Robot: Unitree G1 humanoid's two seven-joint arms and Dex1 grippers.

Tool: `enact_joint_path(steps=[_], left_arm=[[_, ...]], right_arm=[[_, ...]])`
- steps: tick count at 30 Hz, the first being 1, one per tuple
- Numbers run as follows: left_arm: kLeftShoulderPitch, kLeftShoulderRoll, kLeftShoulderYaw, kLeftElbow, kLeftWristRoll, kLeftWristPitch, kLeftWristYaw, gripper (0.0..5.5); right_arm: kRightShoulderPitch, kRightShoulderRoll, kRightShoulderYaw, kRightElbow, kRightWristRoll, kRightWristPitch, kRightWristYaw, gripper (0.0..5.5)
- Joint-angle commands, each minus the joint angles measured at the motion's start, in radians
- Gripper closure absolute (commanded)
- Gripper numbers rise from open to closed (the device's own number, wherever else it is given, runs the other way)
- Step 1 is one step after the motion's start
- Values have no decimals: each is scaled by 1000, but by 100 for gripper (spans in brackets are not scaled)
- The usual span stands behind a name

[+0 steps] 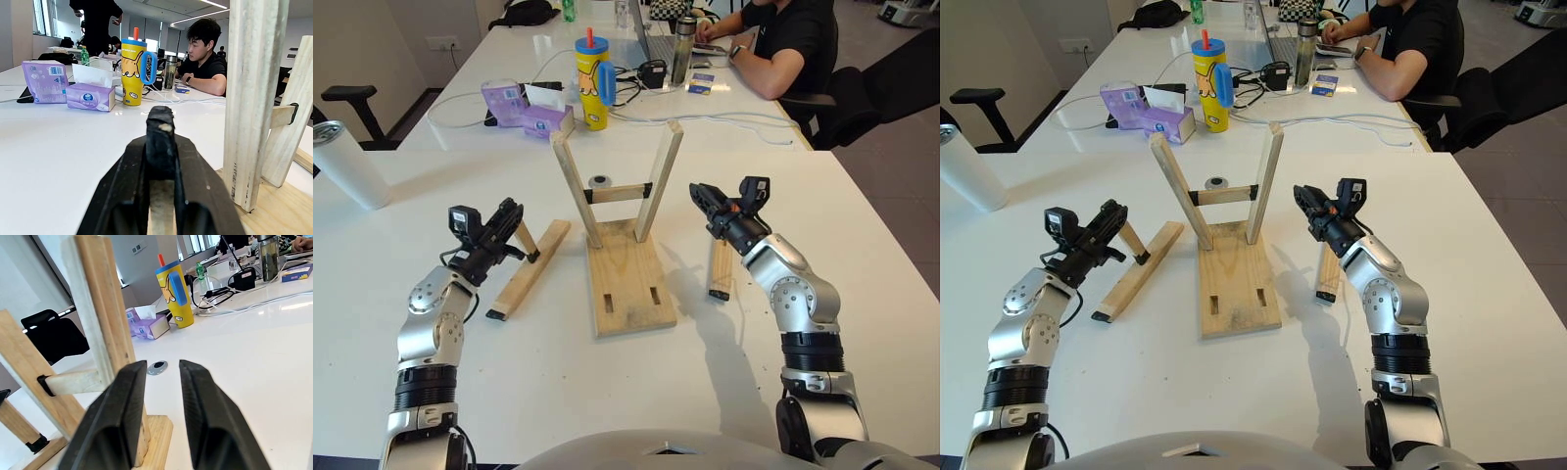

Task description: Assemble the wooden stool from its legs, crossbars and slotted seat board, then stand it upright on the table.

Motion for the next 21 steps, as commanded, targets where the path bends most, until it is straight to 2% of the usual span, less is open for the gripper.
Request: enact_joint_path(steps=[1,13,21], left_arm=[[15,-18,-7,14,27,-8,5,506],[61,-70,-20,1,38,-22,24,506],[42,-43,-38,-28,53,3,9,506]], right_arm=[[-5,6,-8,-3,-12,10,8,428],[-10,8,-15,-1,-16,14,10,428],[-14,15,-23,-1,-18,23,12,428]])
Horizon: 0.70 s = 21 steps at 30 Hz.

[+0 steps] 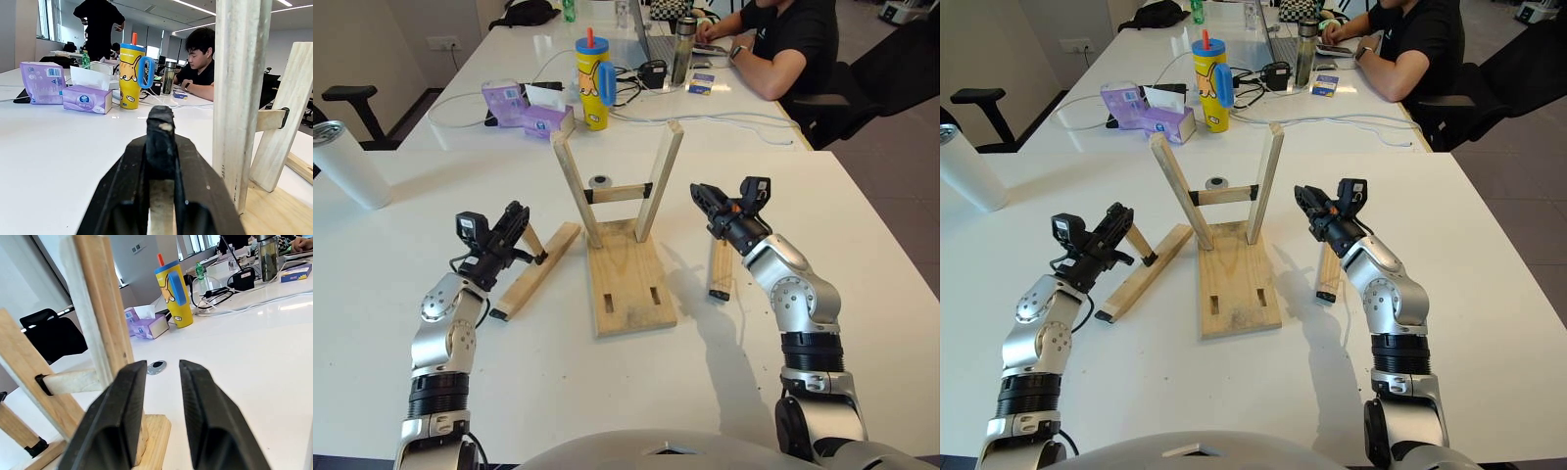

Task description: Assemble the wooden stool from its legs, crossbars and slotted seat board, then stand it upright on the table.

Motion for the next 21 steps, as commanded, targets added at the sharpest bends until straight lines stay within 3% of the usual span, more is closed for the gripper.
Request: enact_joint_path(steps=[1,21], left_arm=[[8,29,-26,23,42,28,-19,506],[0,56,-18,-48,44,16,-34,506]], right_arm=[[-17,9,-12,0,0,17,5,428],[-33,19,-31,2,2,38,5,428]])
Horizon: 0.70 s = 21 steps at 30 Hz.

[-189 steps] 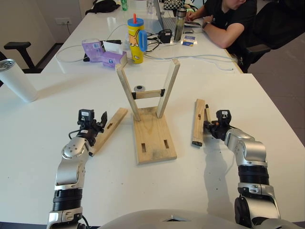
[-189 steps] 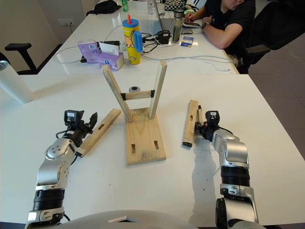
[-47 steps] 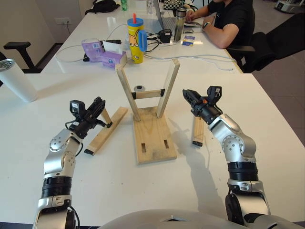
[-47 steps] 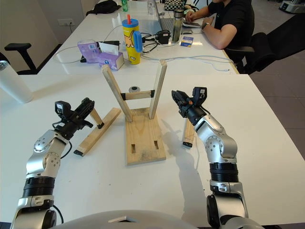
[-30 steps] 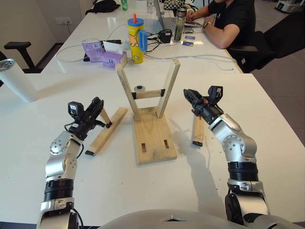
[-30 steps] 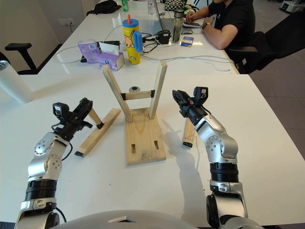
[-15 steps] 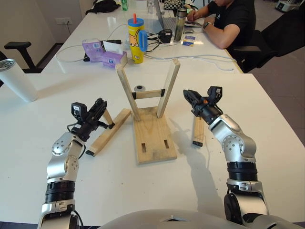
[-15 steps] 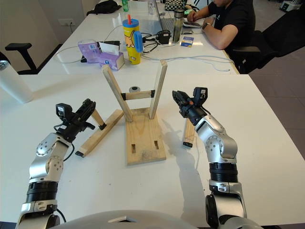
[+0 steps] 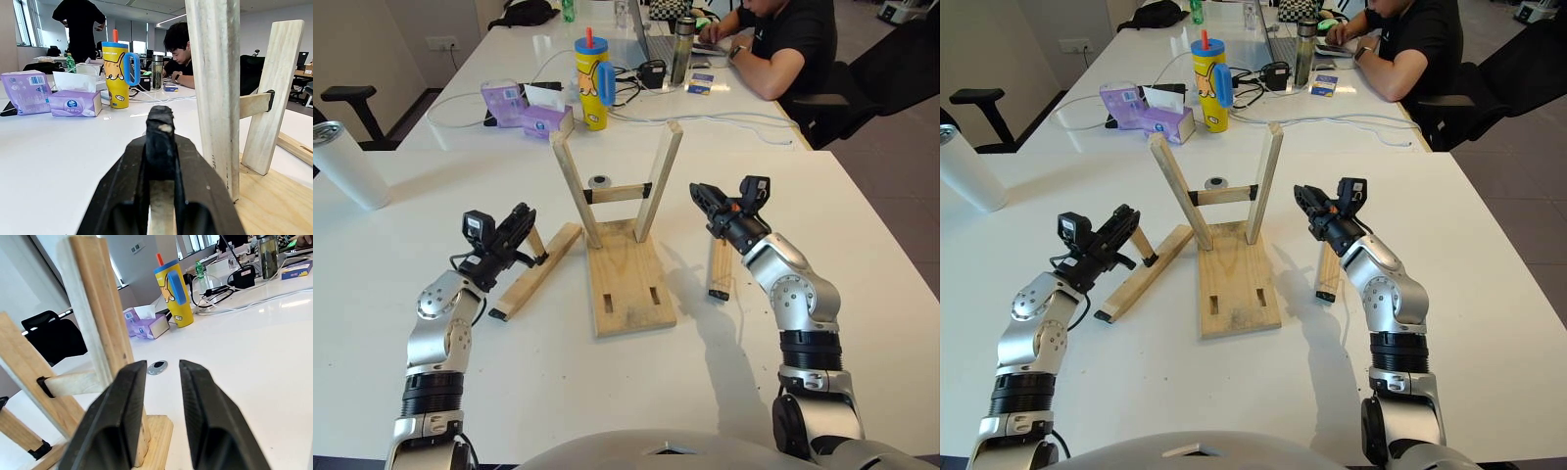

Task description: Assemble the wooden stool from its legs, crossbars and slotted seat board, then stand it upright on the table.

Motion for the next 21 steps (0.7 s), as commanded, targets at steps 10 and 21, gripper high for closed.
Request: enact_joint_path(steps=[10,21], left_arm=[[-3,11,20,-68,-14,62,3,506],[8,-7,-1,-2,9,39,-20,506]], right_arm=[[-24,10,-18,-3,1,18,-2,428],[-27,16,-19,1,-2,21,1,428]])
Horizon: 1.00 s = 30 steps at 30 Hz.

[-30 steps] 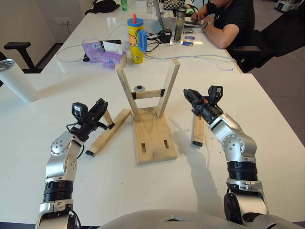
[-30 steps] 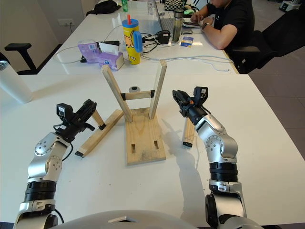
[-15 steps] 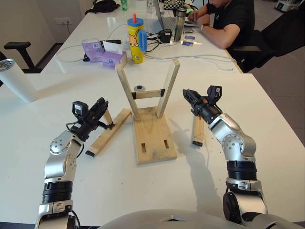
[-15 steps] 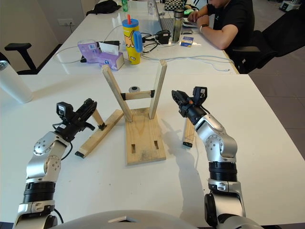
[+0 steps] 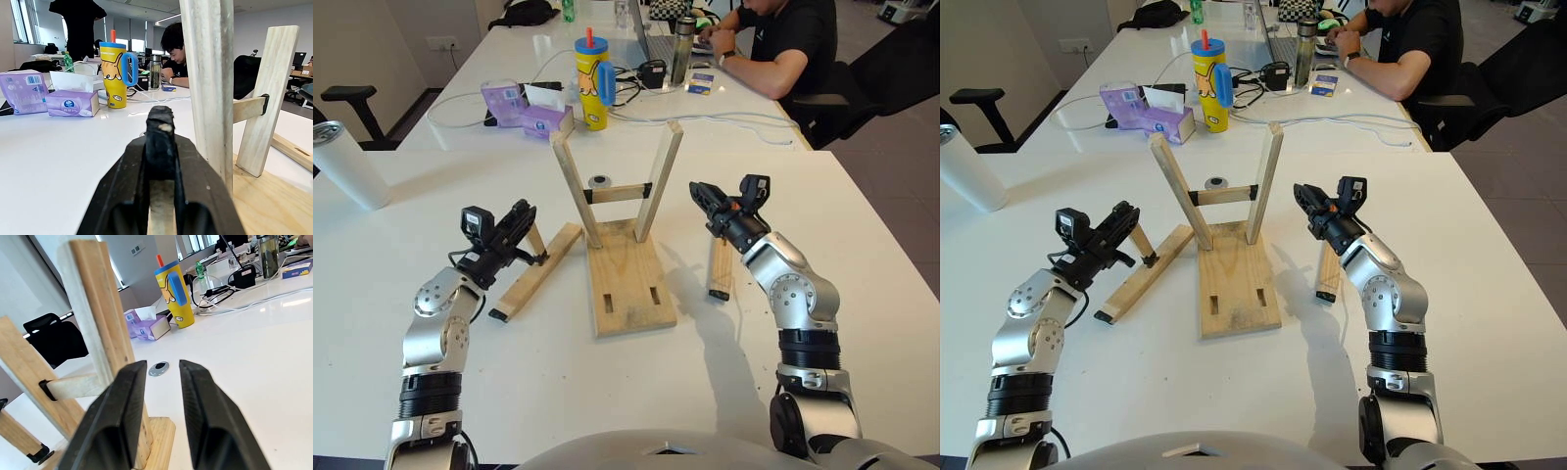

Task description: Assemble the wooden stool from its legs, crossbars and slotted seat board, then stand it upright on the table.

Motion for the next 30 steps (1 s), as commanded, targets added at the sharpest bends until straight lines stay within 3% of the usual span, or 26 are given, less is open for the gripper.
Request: enact_joint_path(steps=[1,18,30], left_arm=[[0,-7,-13,37,17,-14,-13,506],[21,-21,-64,197,74,-145,-50,506],[99,-20,-53,144,68,-150,-14,506]], right_arm=[[-20,4,-6,1,-2,12,2,428],[-30,5,-11,5,-2,19,9,428],[-21,3,-21,0,-5,18,9,428]])
